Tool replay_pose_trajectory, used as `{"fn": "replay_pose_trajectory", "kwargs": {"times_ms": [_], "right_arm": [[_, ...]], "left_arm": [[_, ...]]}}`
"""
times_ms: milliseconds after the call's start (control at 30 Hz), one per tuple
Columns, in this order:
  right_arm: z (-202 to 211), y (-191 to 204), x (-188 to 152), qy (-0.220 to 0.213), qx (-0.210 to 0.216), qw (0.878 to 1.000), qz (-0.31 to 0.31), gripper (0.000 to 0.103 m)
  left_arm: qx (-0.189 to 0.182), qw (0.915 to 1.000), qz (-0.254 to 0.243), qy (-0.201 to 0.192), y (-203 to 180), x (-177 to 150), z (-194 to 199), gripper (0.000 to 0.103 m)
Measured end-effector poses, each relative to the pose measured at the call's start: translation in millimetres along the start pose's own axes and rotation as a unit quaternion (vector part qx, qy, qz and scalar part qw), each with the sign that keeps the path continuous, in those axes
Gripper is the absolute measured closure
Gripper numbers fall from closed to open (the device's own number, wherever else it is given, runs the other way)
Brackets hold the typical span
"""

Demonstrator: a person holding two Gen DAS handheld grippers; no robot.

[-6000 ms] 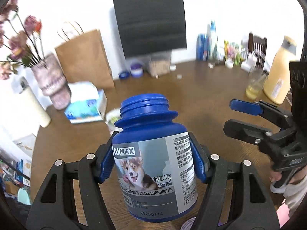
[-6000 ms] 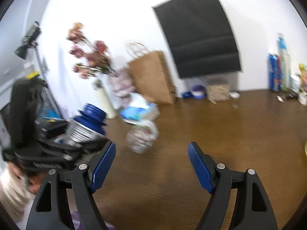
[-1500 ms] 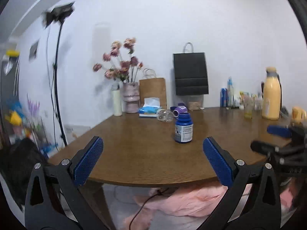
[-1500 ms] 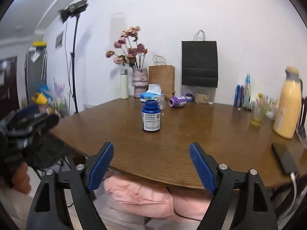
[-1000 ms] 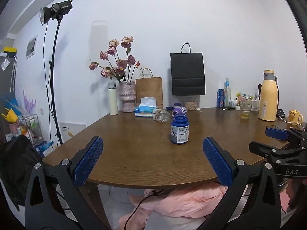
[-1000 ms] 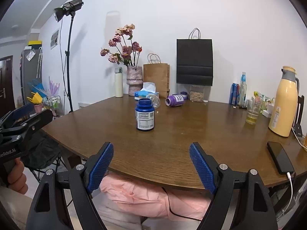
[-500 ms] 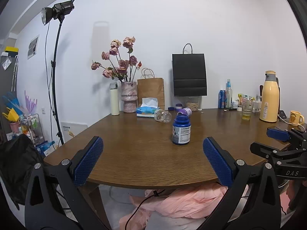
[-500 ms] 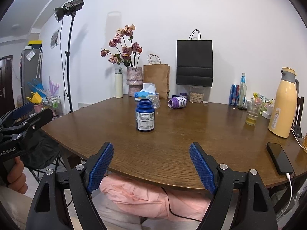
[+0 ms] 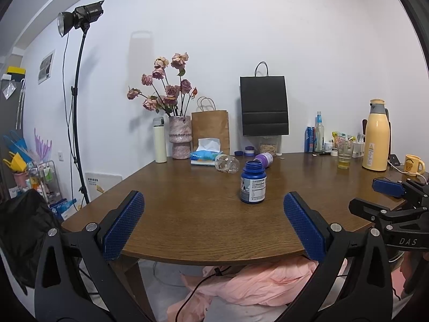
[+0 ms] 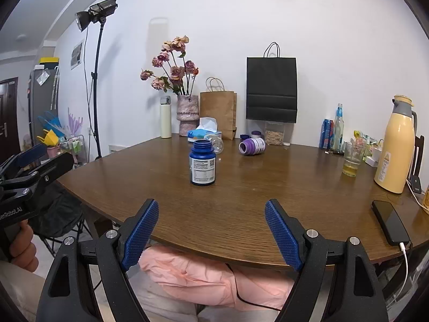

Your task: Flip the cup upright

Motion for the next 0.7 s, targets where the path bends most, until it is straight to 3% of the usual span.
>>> {"fn": "replay_pose_trajectory", "kwargs": {"times_ms": [700], "right_arm": [[1.4, -1.9, 1.7, -0.008, -0.002, 1.000, -0.006, 0.017]], "left_arm": [[0.000, 1.0000, 0.002, 0.002, -2.6, -0.1, 1.3, 0.000]]}}
Point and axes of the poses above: each gripper's, at about its wrist camera, not at the fingertips, and z roughly against the way its jaws point, y to its left, x to its top, the point moved 9 cm from there along -z, roughly the way its jaws point, and after that the axes turned 5 degrees about -z, right-handed, at the moved point
